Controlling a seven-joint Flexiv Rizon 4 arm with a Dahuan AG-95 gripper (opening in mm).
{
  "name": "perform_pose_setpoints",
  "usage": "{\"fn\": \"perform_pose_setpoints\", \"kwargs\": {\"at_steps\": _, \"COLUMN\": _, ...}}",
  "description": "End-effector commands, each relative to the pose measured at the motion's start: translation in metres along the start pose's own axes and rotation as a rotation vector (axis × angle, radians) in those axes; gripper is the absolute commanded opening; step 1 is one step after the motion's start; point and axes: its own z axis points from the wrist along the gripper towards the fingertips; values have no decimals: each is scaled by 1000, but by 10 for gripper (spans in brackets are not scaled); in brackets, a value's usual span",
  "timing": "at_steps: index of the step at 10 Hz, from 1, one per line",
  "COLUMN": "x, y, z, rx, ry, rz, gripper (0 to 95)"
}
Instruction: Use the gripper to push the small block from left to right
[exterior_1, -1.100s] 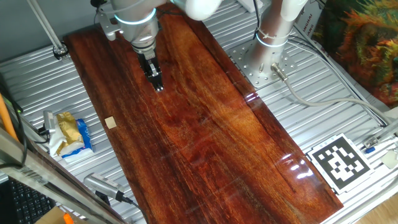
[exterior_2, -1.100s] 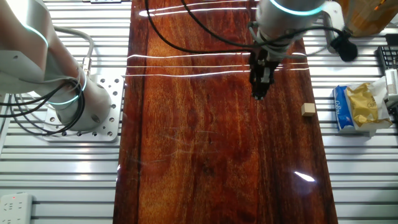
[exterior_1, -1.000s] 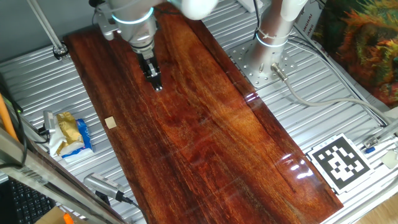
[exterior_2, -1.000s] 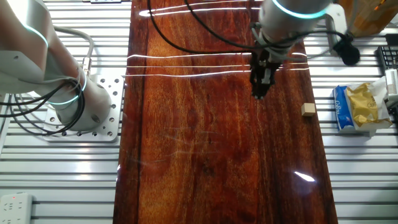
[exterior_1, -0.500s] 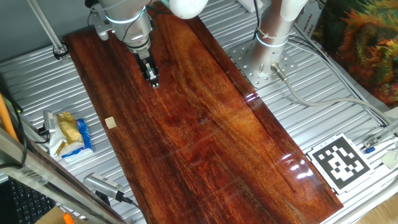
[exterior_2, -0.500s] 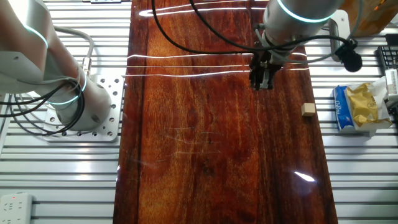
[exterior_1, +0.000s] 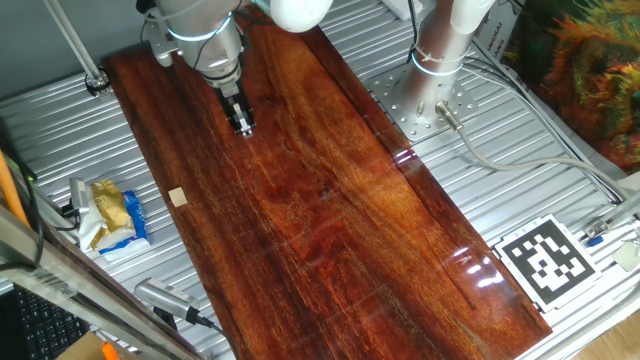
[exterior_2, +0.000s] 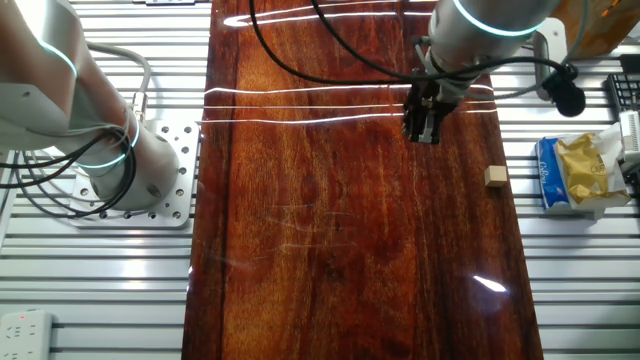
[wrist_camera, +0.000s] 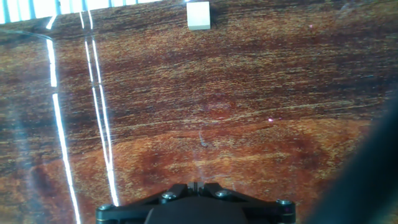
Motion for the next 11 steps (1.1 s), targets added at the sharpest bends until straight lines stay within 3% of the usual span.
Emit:
{"fn": "perform_pose_setpoints", "kwargs": {"at_steps": 1, "x": -1, "y": 0, "z": 0, "rx": 1, "ry": 8, "rz": 6, "gripper": 0}}
{"fn": "perform_pose_setpoints", "kwargs": {"at_steps": 5, "x": -1, "y": 0, "z": 0, "rx": -2, "ry": 12, "rz": -7, "gripper": 0}}
{"fn": "perform_pose_setpoints", "kwargs": {"at_steps": 6, "x": -4, "y": 0, "z": -1, "rx": 0, "ry": -4, "rz": -20, "gripper": 0}}
{"fn": "perform_pose_setpoints", "kwargs": {"at_steps": 8, "x": -31, "y": 0, "z": -5, "rx": -2, "ry": -18, "rz": -36, "gripper": 0}}
{"fn": "perform_pose_setpoints", "kwargs": {"at_steps": 9, "x": -52, "y": 0, "z": -5, "rx": -2, "ry": -18, "rz": -37, "gripper": 0}}
{"fn": "perform_pose_setpoints", "kwargs": {"at_steps": 10, "x": -75, "y": -1, "z": 1, "rx": 2, "ry": -25, "rz": -44, "gripper": 0}}
{"fn": "perform_pose_setpoints", "kwargs": {"at_steps": 11, "x": -91, "y": -3, "z": 10, "rx": 17, "ry": -31, "rz": -62, "gripper": 0}}
